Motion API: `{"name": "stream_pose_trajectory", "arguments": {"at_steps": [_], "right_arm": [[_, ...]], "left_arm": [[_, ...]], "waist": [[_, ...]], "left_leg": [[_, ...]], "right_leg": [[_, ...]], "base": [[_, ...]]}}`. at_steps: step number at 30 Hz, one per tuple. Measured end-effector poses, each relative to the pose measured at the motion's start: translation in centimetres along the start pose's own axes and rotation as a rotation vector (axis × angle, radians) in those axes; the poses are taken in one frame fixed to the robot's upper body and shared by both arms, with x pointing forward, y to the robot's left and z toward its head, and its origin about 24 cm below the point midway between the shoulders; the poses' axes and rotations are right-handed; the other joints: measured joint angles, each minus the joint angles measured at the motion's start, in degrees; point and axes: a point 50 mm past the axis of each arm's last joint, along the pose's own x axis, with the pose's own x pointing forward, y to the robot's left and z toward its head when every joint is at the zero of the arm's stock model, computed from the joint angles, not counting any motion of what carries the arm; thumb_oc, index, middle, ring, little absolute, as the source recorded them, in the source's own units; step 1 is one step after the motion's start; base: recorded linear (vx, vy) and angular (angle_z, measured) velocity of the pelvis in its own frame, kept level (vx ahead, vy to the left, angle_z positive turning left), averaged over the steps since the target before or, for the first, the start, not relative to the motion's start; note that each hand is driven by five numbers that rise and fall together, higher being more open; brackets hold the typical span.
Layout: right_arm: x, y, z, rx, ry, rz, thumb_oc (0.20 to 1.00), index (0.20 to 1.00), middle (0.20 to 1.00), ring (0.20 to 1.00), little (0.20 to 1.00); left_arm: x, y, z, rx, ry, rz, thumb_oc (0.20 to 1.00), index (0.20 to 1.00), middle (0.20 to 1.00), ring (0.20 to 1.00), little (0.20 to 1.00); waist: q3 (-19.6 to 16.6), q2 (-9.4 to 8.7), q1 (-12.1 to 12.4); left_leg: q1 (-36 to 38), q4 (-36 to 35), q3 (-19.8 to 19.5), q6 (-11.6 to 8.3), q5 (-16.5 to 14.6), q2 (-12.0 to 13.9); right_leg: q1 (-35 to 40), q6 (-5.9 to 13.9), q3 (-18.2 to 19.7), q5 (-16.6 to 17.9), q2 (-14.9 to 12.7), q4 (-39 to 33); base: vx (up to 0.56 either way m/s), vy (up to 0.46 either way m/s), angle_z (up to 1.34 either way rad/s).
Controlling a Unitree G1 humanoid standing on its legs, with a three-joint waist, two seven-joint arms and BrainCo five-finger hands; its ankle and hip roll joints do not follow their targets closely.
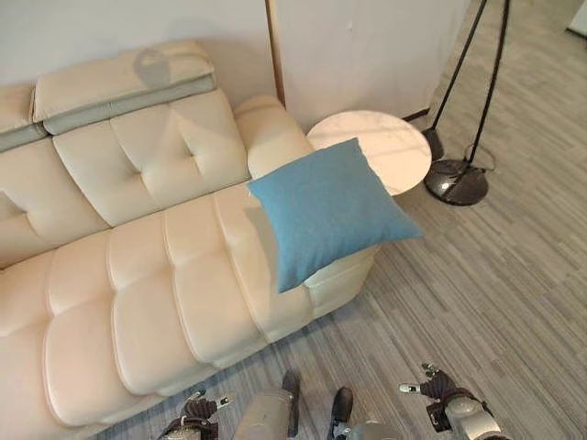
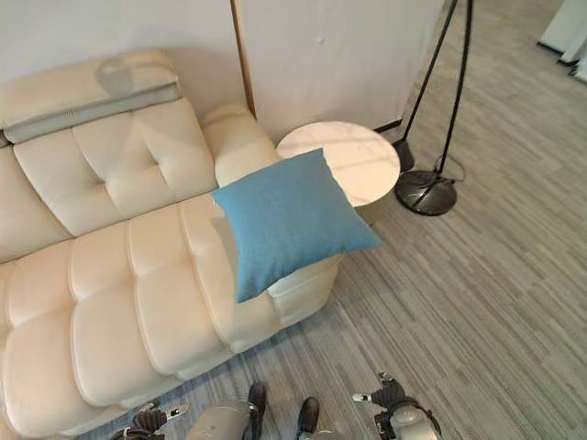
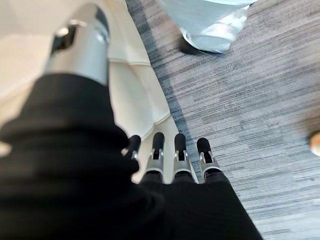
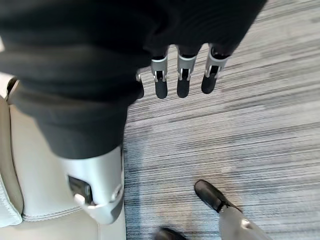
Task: Pick up all the scattered cushions and arrange them neatly on the sofa.
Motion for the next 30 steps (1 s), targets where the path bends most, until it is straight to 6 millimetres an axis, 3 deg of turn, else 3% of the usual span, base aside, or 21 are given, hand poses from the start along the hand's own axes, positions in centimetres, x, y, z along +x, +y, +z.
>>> {"name": "stream_pose_trajectory", "arguments": {"at_steps": [2, 3, 5, 6, 7, 8, 10, 12, 13, 14, 16, 17, 18, 21, 22, 24, 27, 29, 30], "right_arm": [[-0.1, 0.3, -0.5, -0.031, 0.014, 0.013, 1.000, 1.000, 1.000, 1.000, 1.000], [-0.1, 0.6, -0.5, -0.054, 0.008, 0.021, 1.000, 1.000, 1.000, 1.000, 1.000], [-0.3, 1.0, -1.0, -0.076, 0.019, 0.036, 1.000, 1.000, 1.000, 1.000, 1.000], [-0.6, 1.6, -2.1, -0.089, 0.045, 0.054, 1.000, 1.000, 1.000, 1.000, 1.000], [-0.6, 1.7, -2.2, -0.090, 0.047, 0.065, 1.000, 1.000, 1.000, 1.000, 1.000], [-0.6, 2.1, -1.8, -0.103, 0.033, 0.082, 1.000, 1.000, 1.000, 1.000, 1.000], [-0.8, 3.0, -1.6, -0.110, 0.021, 0.112, 1.000, 1.000, 1.000, 1.000, 1.000], [-0.8, 3.3, -1.5, -0.105, 0.021, 0.117, 1.000, 1.000, 1.000, 1.000, 1.000], [-0.7, 3.4, -1.2, -0.103, 0.013, 0.120, 1.000, 1.000, 1.000, 1.000, 1.000], [-0.7, 3.4, -1.0, -0.102, 0.006, 0.120, 1.000, 1.000, 1.000, 1.000, 1.000], [-0.5, 3.4, -0.3, -0.101, -0.008, 0.118, 1.000, 1.000, 1.000, 1.000, 1.000], [-0.3, 3.4, 0.4, -0.102, -0.023, 0.117, 1.000, 1.000, 1.000, 1.000, 1.000], [-0.3, 3.5, 0.6, -0.099, -0.028, 0.121, 1.000, 1.000, 1.000, 1.000, 1.000], [-0.6, 4.6, -1.0, -0.092, 0.027, 0.153, 1.000, 1.000, 1.000, 1.000, 1.000], [-0.8, 5.1, -2.3, -0.089, 0.068, 0.170, 1.000, 1.000, 1.000, 1.000, 1.000], [-1.0, 5.4, -3.7, -0.091, 0.124, 0.180, 1.000, 1.000, 1.000, 1.000, 1.000], [-0.9, 4.7, -3.8, -0.104, 0.130, 0.165, 1.000, 1.000, 1.000, 1.000, 1.000], [-0.9, 4.1, -4.1, -0.111, 0.136, 0.151, 1.000, 1.000, 1.000, 1.000, 1.000], [-0.8, 3.6, -3.9, -0.113, 0.123, 0.138, 1.000, 1.000, 1.000, 1.000, 1.000]], "left_arm": [[0.0, 0.1, 0.0, -0.003, 0.002, 0.003, 1.000, 1.000, 1.000, 1.000, 1.000], [-0.1, 0.3, -0.9, -0.002, 0.025, 0.009, 1.000, 1.000, 1.000, 1.000, 1.000], [-0.4, 0.5, -2.2, -0.003, 0.069, 0.015, 1.000, 1.000, 1.000, 1.000, 1.000], [-0.4, 0.6, -2.5, -0.002, 0.077, 0.018, 1.000, 1.000, 1.000, 1.000, 1.000], [-0.3, 0.4, -2.2, -0.002, 0.077, 0.015, 1.000, 1.000, 1.000, 1.000, 1.000], [-0.2, 0.3, -1.8, 0.013, 0.072, 0.012, 1.000, 1.000, 1.000, 1.000, 1.000], [0.2, 0.8, -0.2, 0.023, 0.025, 0.025, 1.000, 1.000, 1.000, 1.000, 1.000], [0.4, 0.6, 1.4, 0.039, -0.018, 0.018, 1.000, 1.000, 1.000, 1.000, 1.000], [0.4, 0.5, 2.0, 0.054, -0.041, 0.011, 1.000, 1.000, 1.000, 1.000, 1.000], [0.4, 0.5, 2.2, 0.055, -0.051, 0.010, 1.000, 1.000, 1.000, 1.000, 1.000], [0.5, 0.4, 2.3, 0.065, -0.053, 0.008, 1.000, 1.000, 1.000, 1.000, 1.000], [0.5, 0.7, 2.1, 0.102, -0.050, 0.015, 1.000, 1.000, 1.000, 1.000, 1.000], [0.4, 0.9, 2.0, 0.103, -0.047, 0.019, 1.000, 1.000, 1.000, 1.000, 1.000], [0.4, 1.2, 1.1, 0.108, -0.014, 0.022, 1.000, 1.000, 1.000, 1.000, 1.000], [0.4, 1.4, 0.8, 0.109, -0.004, 0.027, 1.000, 1.000, 1.000, 1.000, 1.000], [0.4, 1.4, 0.0, 0.114, 0.025, 0.026, 1.000, 1.000, 1.000, 1.000, 1.000], [0.3, 1.2, -1.5, 0.102, 0.083, 0.022, 1.000, 1.000, 1.000, 1.000, 1.000], [0.2, 0.9, -2.0, 0.090, 0.092, 0.016, 1.000, 1.000, 1.000, 1.000, 1.000], [0.1, 0.8, -2.0, 0.084, 0.083, 0.011, 1.000, 1.000, 1.000, 1.000, 1.000]], "waist": [[0.1, 1.37, 0.2], [-0.3, 1.96, 0.5], [-1.9, 1.58, 0.3], [-3.6, -0.28, 0.3], [-3.6, -0.52, -0.1], [-3.7, 0.09, -0.3], [-3.9, -1.74, -1.3], [-3.8, -2.09, -1.3], [-3.8, -2.01, -1.3], [-3.8, -2.00, -1.3], [-3.8, -1.99, -1.1], [-3.9, -1.67, -1.1], [-4.1, -1.79, -1.1], [-4.5, -2.13, -1.7], [-5.4, -3.10, -1.7], [-5.8, -3.56, -1.8], [-5.7, -1.16, -1.9], [-5.8, -0.36, -1.9], [-6.1, 0.13, -2.0]], "left_leg": [[0.8, -1.4, 1.3, 0.95, 2.2, 1.2], [2.6, -1.2, 1.4, 1.28, 2.2, 2.0], [4.1, -1.0, 1.6, 3.17, 4.3, 1.6], [6.2, -1.7, 2.9, 4.54, 4.5, 0.1], [7.5, -1.9, 3.1, 6.28, 4.5, -0.3], [9.3, -1.7, 2.5, 8.59, 5.5, -0.3], [10.4, -1.7, 1.7, 8.75, 4.8, -2.1], [11.7, -1.7, 1.0, 8.49, 4.5, -2.1], [12.1, -1.7, 1.3, 8.53, 4.4, -2.1], [12.3, -1.7, 1.1, 8.37, 4.3, -1.9], [13.1, -1.7, 1.0, 8.00, 3.6, -1.7], [13.9, -1.7, -0.5, 8.02, 2.5, -1.3], [14.0, -1.7, -0.4, 8.31, 2.3, -0.9], [15.0, -1.7, -4.4, 7.35, 1.8, -0.8], [14.9, -1.7, -5.8, 6.39, 2.0, -0.9], [14.8, -1.7, -7.1, 4.64, 2.2, 0.4], [13.6, -1.7, -8.8, 1.42, 2.8, 4.8], [12.8, -1.7, -9.9, 0.58, 2.5, 7.0], [11.3, -1.4, -10.5, -0.08, 2.4, 8.9]], "right_leg": [[2.5, 0.58, -0.7, -1.0, 1.3, 0.0], [4.3, 0.96, -0.4, -2.4, 2.0, 0.0], [6.1, 2.91, -0.4, -4.6, 1.8, 0.3], [6.1, 5.23, -0.5, -8.0, -0.5, 5.3], [3.8, 6.40, -0.3, -9.9, -1.9, 13.3], [-6.3, 10.37, 0.0, -14.9, -6.0, 33.9], [-11.2, 11.65, 1.6, -15.9, -8.8, 37.8], [-12.4, 10.91, 2.5, -15.2, -8.5, 30.3], [-12.0, 10.82, 3.7, -13.3, -7.8, 23.2], [-12.1, 10.55, 4.7, -12.2, -7.8, 21.1], [-11.0, 11.21, 9.1, -8.4, -7.4, 14.5], [-10.2, 12.06, 14.7, -2.7, -7.9, 8.5], [-9.4, 12.34, 15.7, 0.3, -8.4, 5.7], [-5.4, 12.76, 19.0, 4.2, -9.6, 3.4], [-4.3, 12.18, 20.6, 4.8, -9.5, 3.4], [-1.6, 11.20, 20.0, 4.8, -7.9, 0.5], [-1.7, 9.23, 18.0, 4.2, -3.9, 0.0], [-1.8, 7.70, 16.6, 4.1, -1.7, 0.0], [-2.4, 5.73, 15.1, 3.6, 0.4, 0.3]], "base": [[0.36, 0.085, 0.11], [0.37, 0.111, -0.18], [0.32, 0.163, -0.02], [0.31, 0.227, 0.02], [0.26, 0.202, -0.15], [0.11, 0.052, 0.16], [0.14, -0.012, 0.39], [0.15, -0.065, 0.39], [0.08, -0.049, 0.28], [0.11, -0.083, 0.23], [0.06, -0.074, 0.15], [0.11, -0.242, 0.16], [0.10, -0.289, 0.28], [0.06, -0.329, 0.55], [0.01, -0.241, 0.61], [-0.03, -0.422, 0.41], [-0.05, -0.527, 0.20], [-0.09, -0.501, 0.34], [-0.12, -0.417, 0.42]]}}
